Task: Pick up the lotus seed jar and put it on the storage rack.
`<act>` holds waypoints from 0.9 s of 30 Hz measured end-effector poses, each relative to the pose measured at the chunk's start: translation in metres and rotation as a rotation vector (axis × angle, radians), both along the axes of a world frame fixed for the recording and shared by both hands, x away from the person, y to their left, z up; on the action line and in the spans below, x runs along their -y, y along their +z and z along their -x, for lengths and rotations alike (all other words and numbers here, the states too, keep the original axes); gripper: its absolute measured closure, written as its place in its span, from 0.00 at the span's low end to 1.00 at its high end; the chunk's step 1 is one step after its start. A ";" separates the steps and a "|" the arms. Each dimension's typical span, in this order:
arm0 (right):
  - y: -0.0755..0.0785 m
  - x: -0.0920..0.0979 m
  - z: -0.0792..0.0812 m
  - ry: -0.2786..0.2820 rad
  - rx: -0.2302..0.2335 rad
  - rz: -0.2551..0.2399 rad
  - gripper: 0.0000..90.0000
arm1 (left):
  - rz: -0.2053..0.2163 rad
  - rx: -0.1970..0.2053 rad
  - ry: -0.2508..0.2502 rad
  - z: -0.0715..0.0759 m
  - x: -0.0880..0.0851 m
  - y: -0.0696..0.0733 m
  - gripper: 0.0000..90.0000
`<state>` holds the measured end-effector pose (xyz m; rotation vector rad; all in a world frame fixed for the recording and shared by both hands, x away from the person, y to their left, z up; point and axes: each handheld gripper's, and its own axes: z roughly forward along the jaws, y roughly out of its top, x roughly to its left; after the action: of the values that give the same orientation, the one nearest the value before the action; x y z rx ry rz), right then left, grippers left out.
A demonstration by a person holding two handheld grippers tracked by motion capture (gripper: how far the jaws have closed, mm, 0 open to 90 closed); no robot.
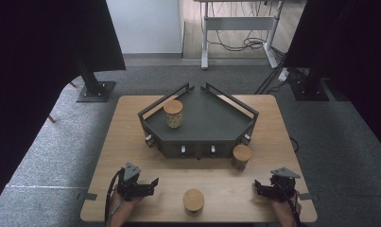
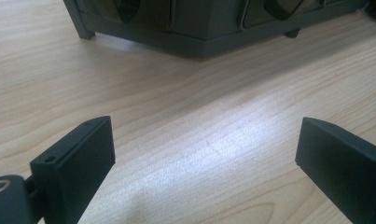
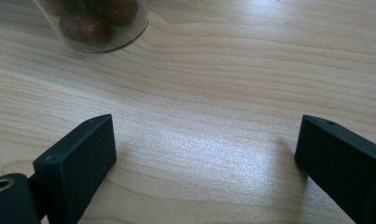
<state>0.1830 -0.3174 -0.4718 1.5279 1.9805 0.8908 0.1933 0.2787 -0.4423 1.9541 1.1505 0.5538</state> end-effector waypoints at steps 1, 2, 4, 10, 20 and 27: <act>0.000 0.000 0.000 0.000 0.000 0.000 0.05 | -0.002 -0.004 0.000 0.000 0.000 -0.001 0.05; 0.000 0.000 0.000 0.000 0.000 0.000 0.05 | -0.003 -0.007 0.002 -0.001 0.000 -0.002 0.05; 0.000 0.000 0.000 0.000 0.000 0.000 0.05 | -0.007 -0.014 0.003 -0.001 0.000 -0.003 0.05; 0.000 0.000 0.000 0.000 0.000 0.000 0.05 | -0.017 -0.032 0.002 -0.003 0.000 -0.006 0.05; 0.000 0.000 0.000 -0.001 -0.001 0.000 0.05 | -0.038 -0.070 0.003 -0.005 0.001 -0.009 0.06; 0.000 0.000 0.000 -0.001 -0.001 0.000 0.05 | -0.048 -0.093 0.005 -0.008 0.002 -0.011 0.06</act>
<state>0.1830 -0.3170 -0.4717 1.5298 1.9797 0.8900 0.2009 0.2772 -0.4532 2.0372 1.2093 0.5023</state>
